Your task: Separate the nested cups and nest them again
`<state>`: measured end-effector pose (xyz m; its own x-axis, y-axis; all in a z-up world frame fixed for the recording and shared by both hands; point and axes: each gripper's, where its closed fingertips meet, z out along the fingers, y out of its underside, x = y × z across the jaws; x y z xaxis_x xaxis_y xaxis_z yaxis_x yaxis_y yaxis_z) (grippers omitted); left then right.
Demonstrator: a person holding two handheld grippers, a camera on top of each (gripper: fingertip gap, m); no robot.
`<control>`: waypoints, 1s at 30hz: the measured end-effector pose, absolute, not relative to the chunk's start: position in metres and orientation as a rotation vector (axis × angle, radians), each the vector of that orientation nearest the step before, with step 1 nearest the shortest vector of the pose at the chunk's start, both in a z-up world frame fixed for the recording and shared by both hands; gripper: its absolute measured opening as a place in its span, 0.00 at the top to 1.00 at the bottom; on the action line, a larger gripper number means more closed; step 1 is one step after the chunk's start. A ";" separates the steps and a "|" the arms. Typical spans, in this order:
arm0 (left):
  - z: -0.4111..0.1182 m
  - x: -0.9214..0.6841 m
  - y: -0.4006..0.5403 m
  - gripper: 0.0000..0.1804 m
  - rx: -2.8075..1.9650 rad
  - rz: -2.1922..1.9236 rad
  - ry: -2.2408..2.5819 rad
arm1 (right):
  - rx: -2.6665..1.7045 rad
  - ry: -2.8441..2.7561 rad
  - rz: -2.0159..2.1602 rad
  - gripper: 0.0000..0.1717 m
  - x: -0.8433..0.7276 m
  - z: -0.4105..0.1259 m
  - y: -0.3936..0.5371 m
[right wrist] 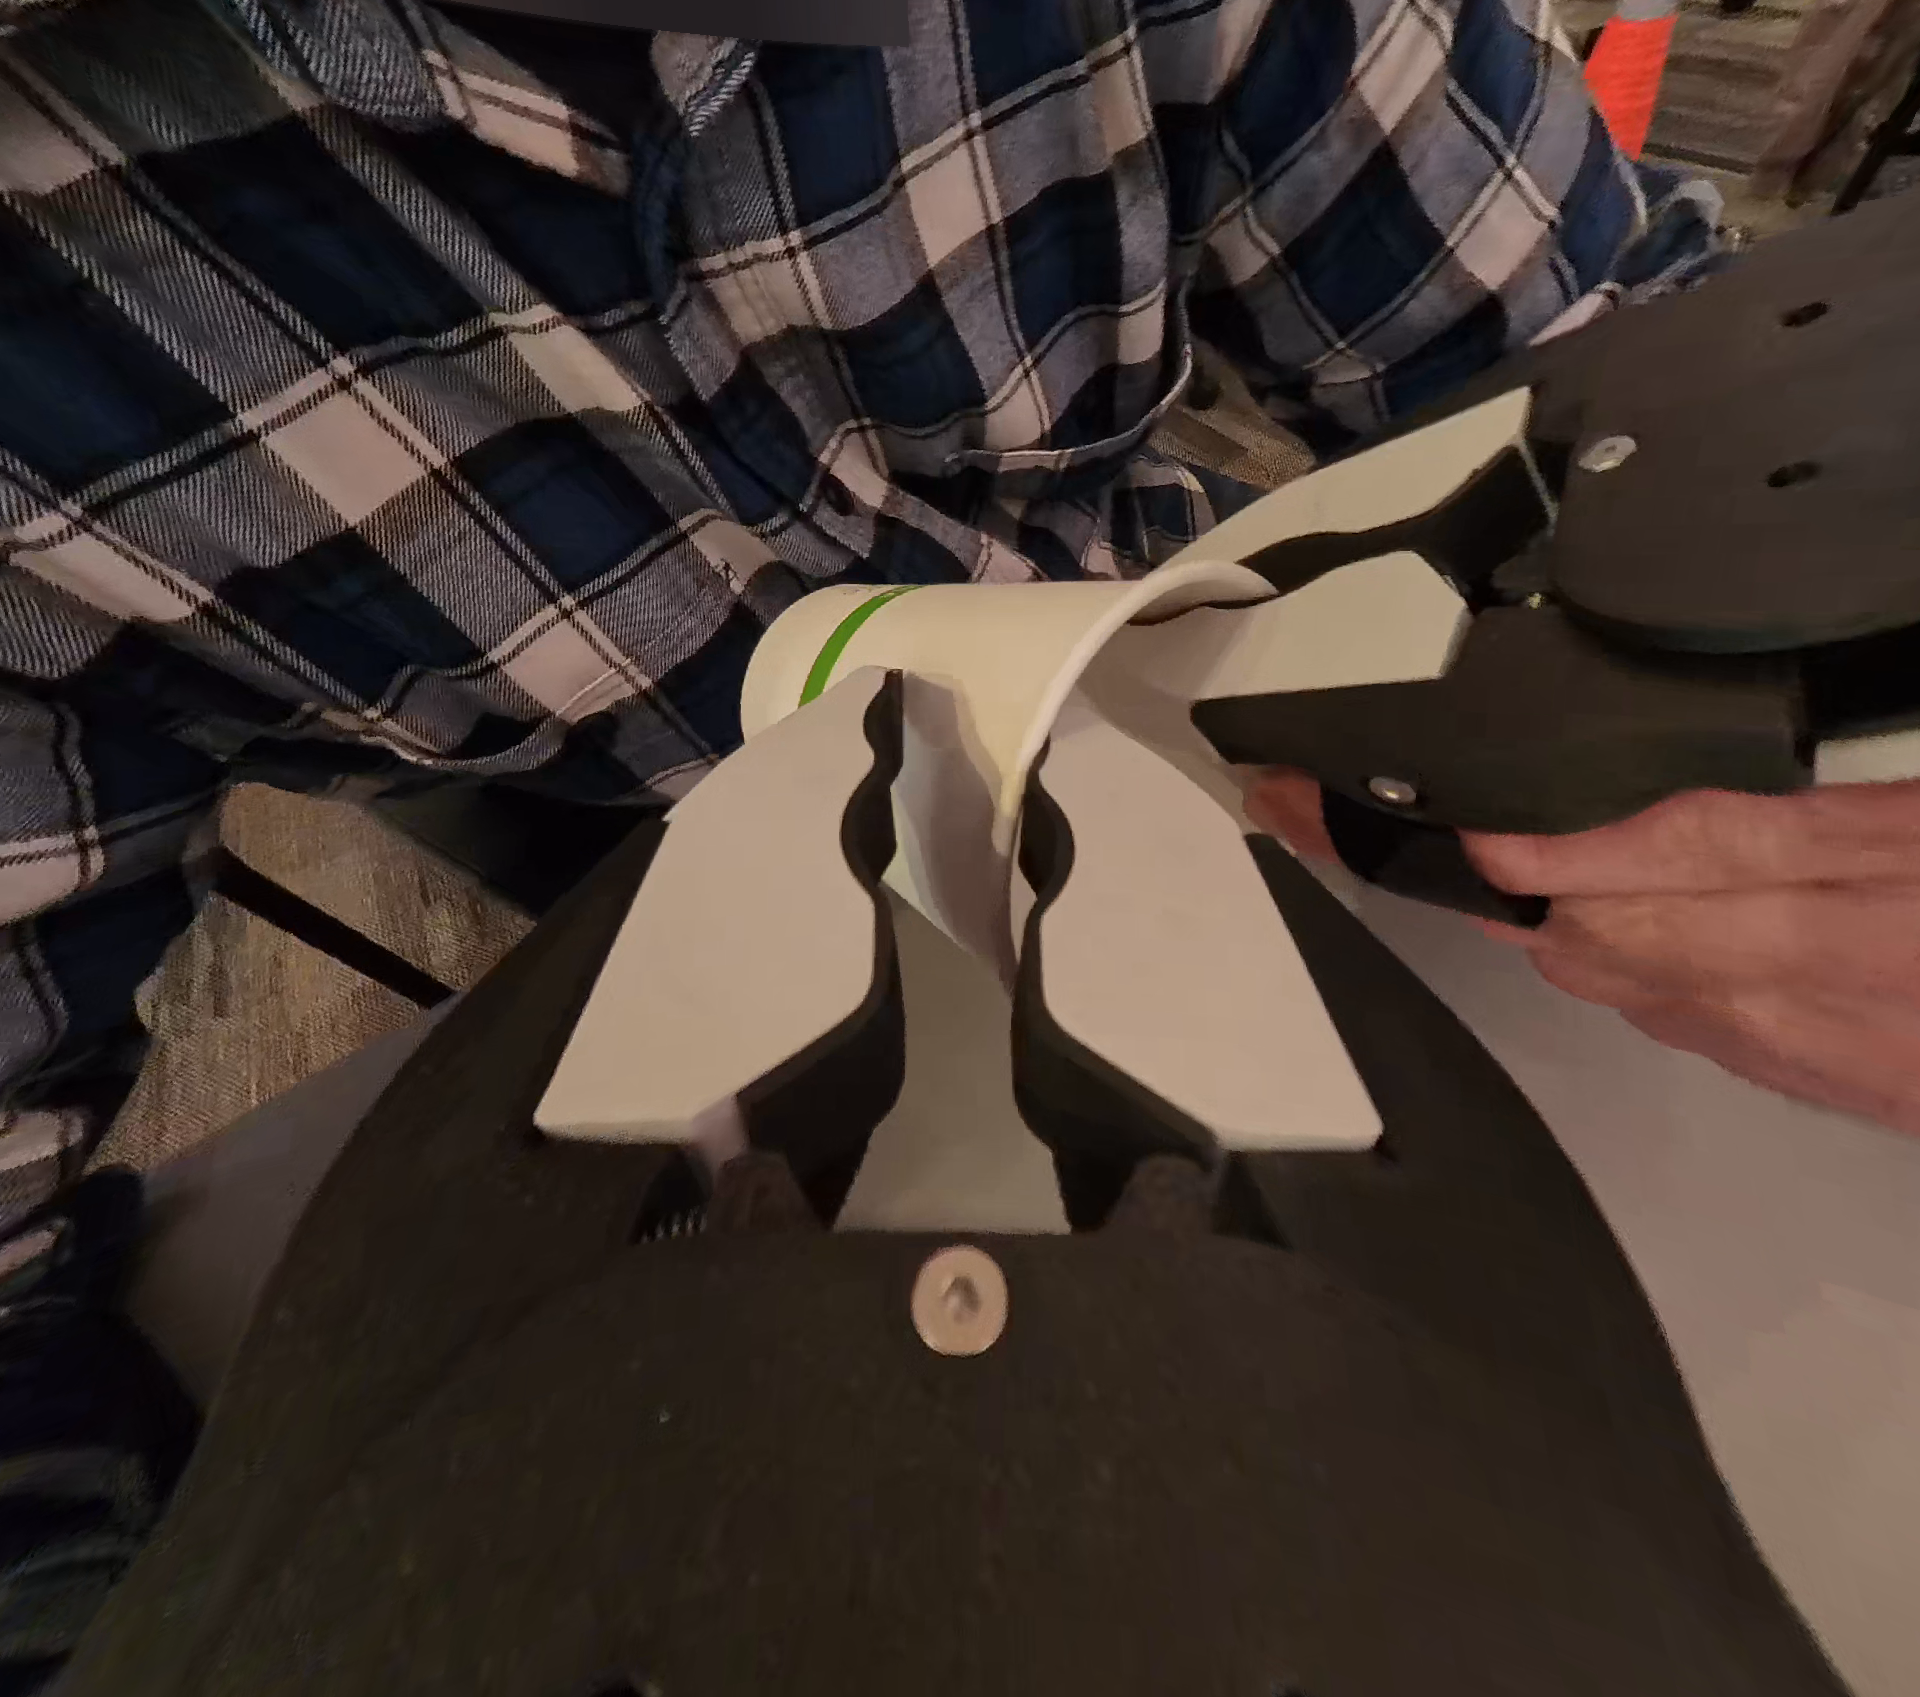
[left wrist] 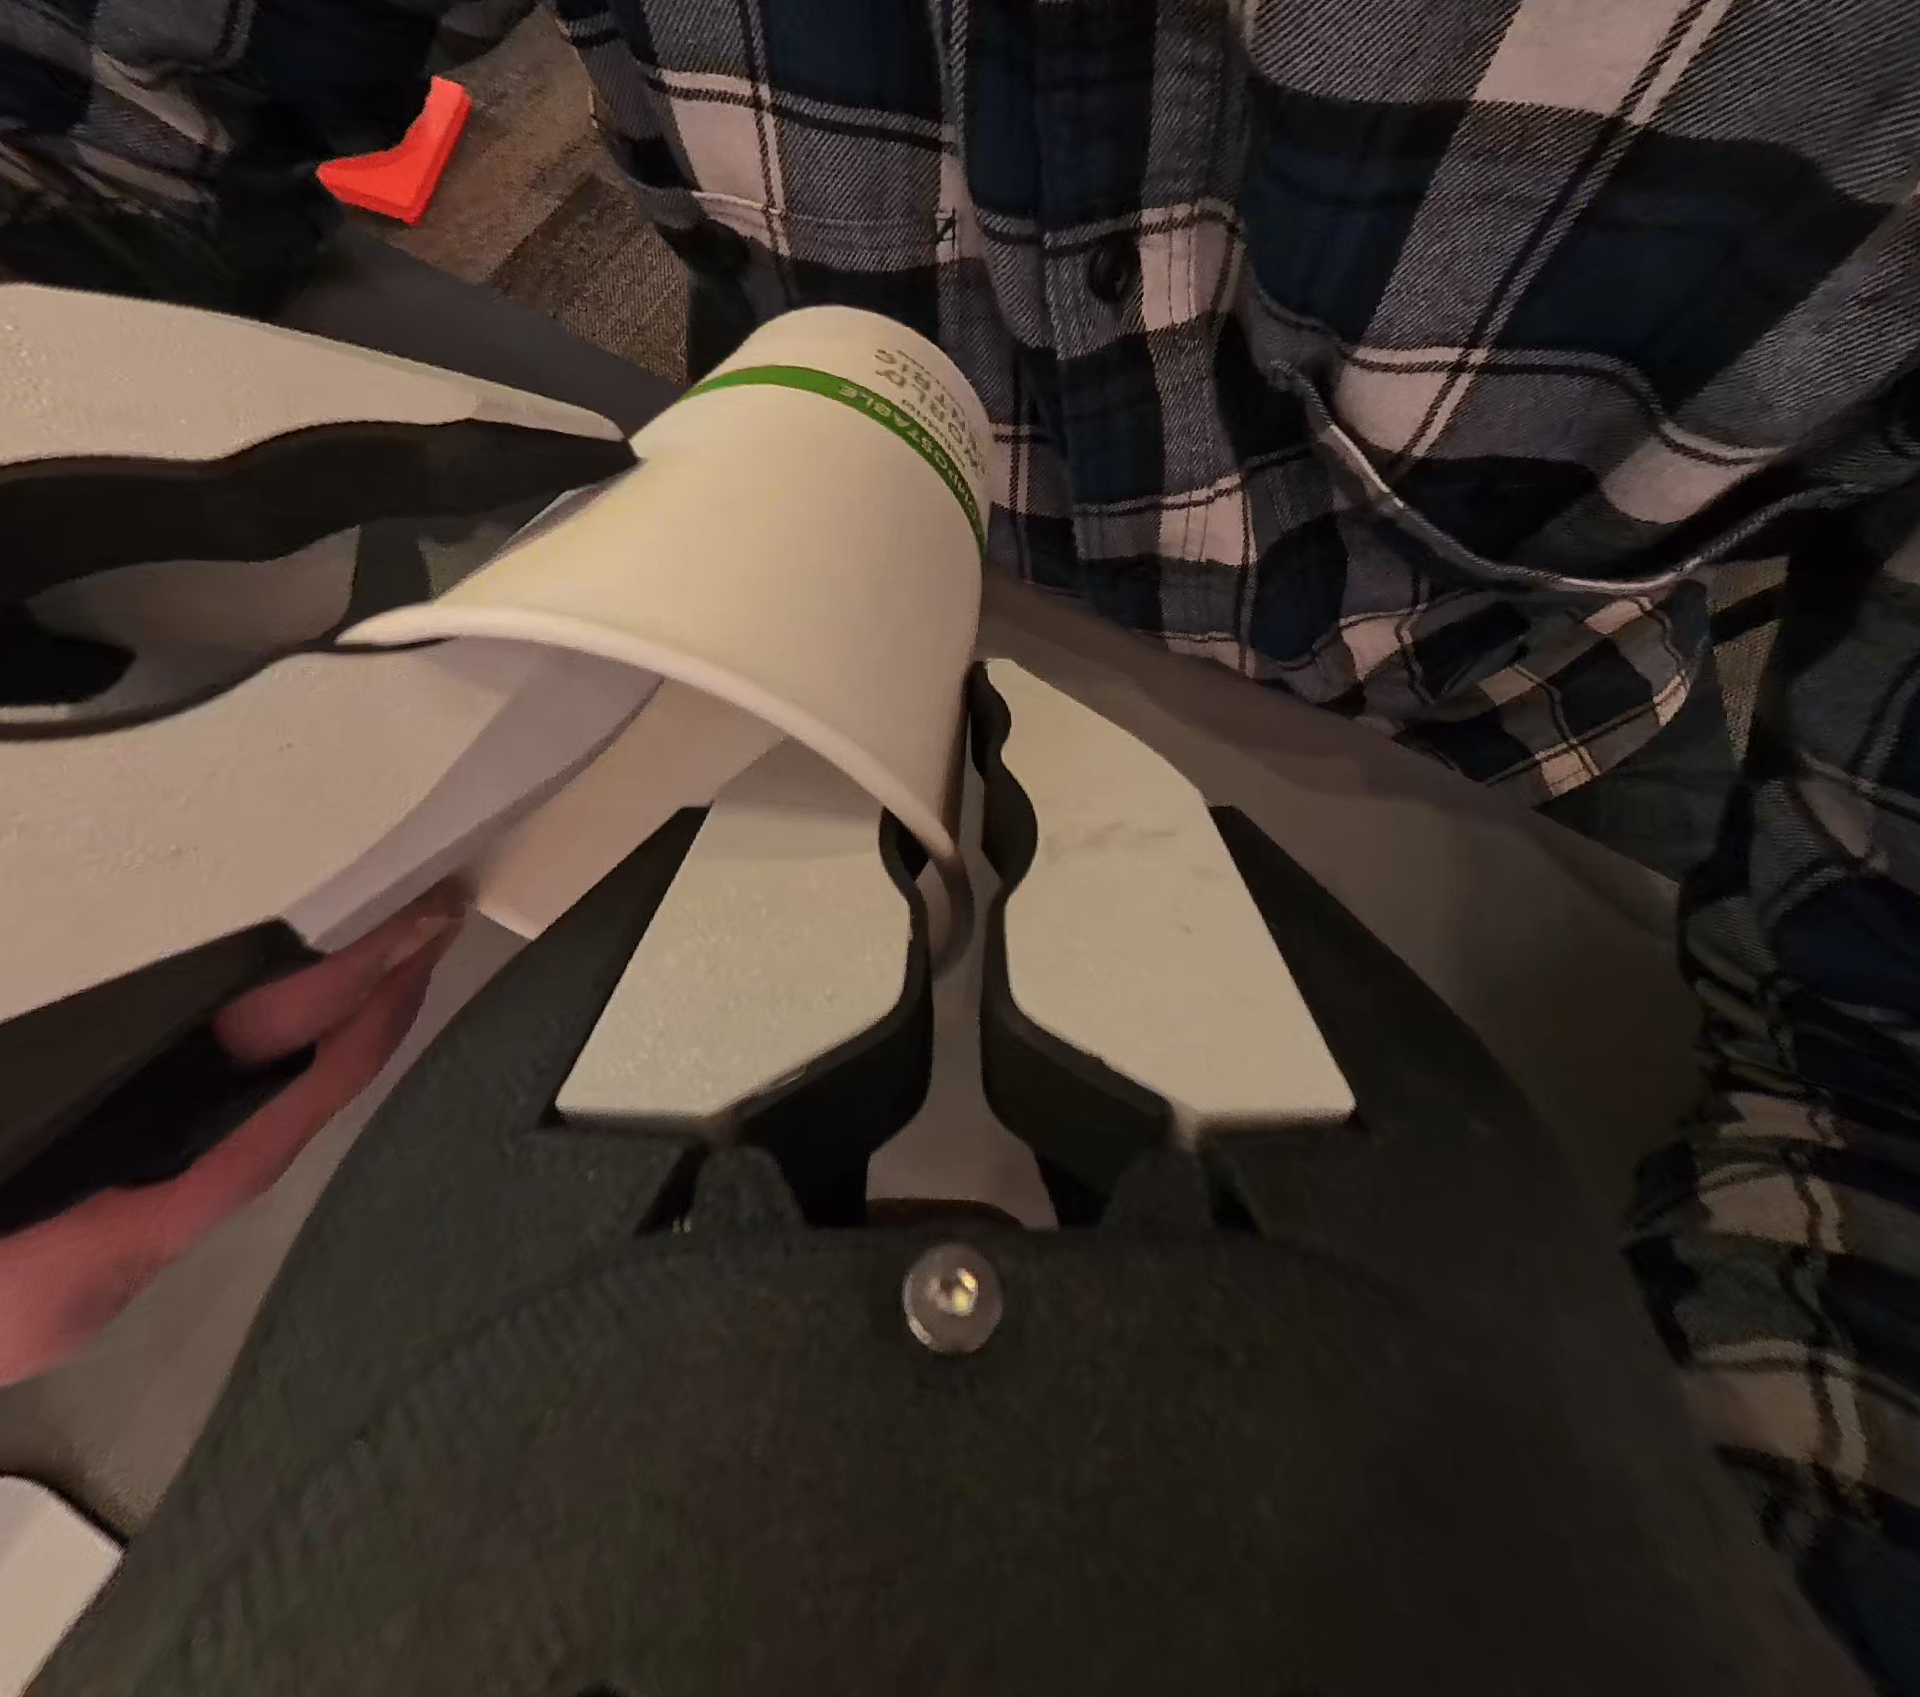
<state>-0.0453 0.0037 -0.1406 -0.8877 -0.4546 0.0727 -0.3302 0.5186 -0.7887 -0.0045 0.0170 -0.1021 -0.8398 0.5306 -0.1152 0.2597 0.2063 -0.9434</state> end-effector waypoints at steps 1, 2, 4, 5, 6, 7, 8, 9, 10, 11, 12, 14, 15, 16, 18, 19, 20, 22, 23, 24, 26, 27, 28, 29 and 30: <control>-0.141 -0.045 0.004 0.97 -0.680 -1.300 2.613 | -0.726 -2.258 1.686 0.91 -0.004 -0.103 0.014; -0.140 -0.045 0.005 0.95 -0.693 -1.290 2.603 | -0.698 -2.273 1.692 0.93 -0.002 -0.103 0.011; -0.137 -0.042 0.013 0.88 -0.743 -1.255 2.564 | -0.659 -2.302 1.661 0.97 0.001 -0.105 0.007; -0.136 -0.042 0.018 0.86 -0.767 -1.235 2.544 | -0.653 -2.312 1.633 0.97 0.001 -0.105 0.007; -0.134 -0.041 0.022 0.85 -0.790 -1.215 2.521 | -0.647 -2.312 1.604 0.98 0.002 -0.104 0.008; -0.133 -0.039 0.027 0.82 -0.823 -1.186 2.496 | -0.649 -2.312 1.573 0.98 0.002 -0.103 0.010; -0.131 -0.038 0.034 0.81 -0.852 -1.135 2.473 | -0.654 -2.308 1.543 0.98 0.003 -0.101 0.013; -0.128 -0.035 0.041 0.78 -0.875 -1.079 2.435 | -0.658 -2.292 1.519 0.98 0.005 -0.097 0.016; -0.123 -0.031 0.051 0.75 -0.905 -1.022 2.373 | -0.662 -2.274 1.496 0.98 0.007 -0.092 0.021; -0.116 -0.029 0.062 0.72 -0.933 -0.974 2.314 | -0.667 -2.259 1.463 0.98 0.011 -0.087 0.026; -0.109 -0.029 0.073 0.69 -0.960 -0.929 2.258 | -0.678 -2.241 1.421 0.98 0.015 -0.082 0.033; -0.096 -0.030 0.104 0.65 -1.021 -0.769 2.123 | -0.714 -2.180 1.322 0.98 0.026 -0.066 0.050; -0.087 -0.033 0.118 0.62 -1.033 -0.710 2.059 | -0.737 -2.137 1.262 0.98 0.032 -0.056 0.061; -0.075 -0.036 0.130 0.62 -1.035 -0.664 1.980 | -0.771 -2.091 1.178 0.98 0.039 -0.047 0.074; -0.054 -0.046 0.157 0.63 -1.067 -0.560 1.839 | -0.876 -1.994 0.938 0.98 0.057 -0.030 0.105; -0.045 -0.054 0.166 0.63 -1.073 -0.523 1.787 | -0.945 -1.923 0.802 0.98 0.068 -0.021 0.124; -0.036 -0.062 0.176 0.63 -1.079 -0.484 1.734 | -1.018 -1.843 0.660 0.98 0.081 -0.011 0.145; -0.025 -0.079 0.196 0.64 -1.124 -0.399 1.645 | -1.153 -1.659 0.398 0.98 0.114 0.009 0.186; -0.020 -0.088 0.207 0.64 -1.149 -0.351 1.602 | -1.221 -1.565 0.268 0.98 0.134 0.017 0.206; -0.017 -0.097 0.217 0.64 -1.170 -0.296 1.561 | -1.285 -1.501 0.163 0.98 0.153 0.020 0.221; -0.015 -0.113 0.234 0.64 -1.225 -0.210 1.505 | -1.411 -1.406 -0.023 0.98 0.188 0.018 0.246; -0.015 -0.120 0.240 0.64 -1.243 -0.178 1.488 | -1.465 -1.372 -0.072 0.98 0.201 0.016 0.254; -0.015 -0.125 0.245 0.65 -1.258 -0.153 1.476 | -1.504 -1.355 -0.092 0.98 0.210 0.012 0.260; -0.017 -0.130 0.250 0.65 -1.277 -0.133 1.465 | -1.545 -1.340 -0.112 0.98 0.217 0.007 0.266; -0.019 -0.135 0.256 0.65 -1.300 -0.110 1.457 | -1.602 -1.330 -0.141 0.98 0.225 -0.001 0.273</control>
<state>-0.1355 0.2556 -0.0195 0.2323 -0.7332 -0.6391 -0.6290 0.3879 -0.6737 0.2254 0.2729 -0.0008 0.3869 0.6721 0.6313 0.7892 0.1127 -0.6037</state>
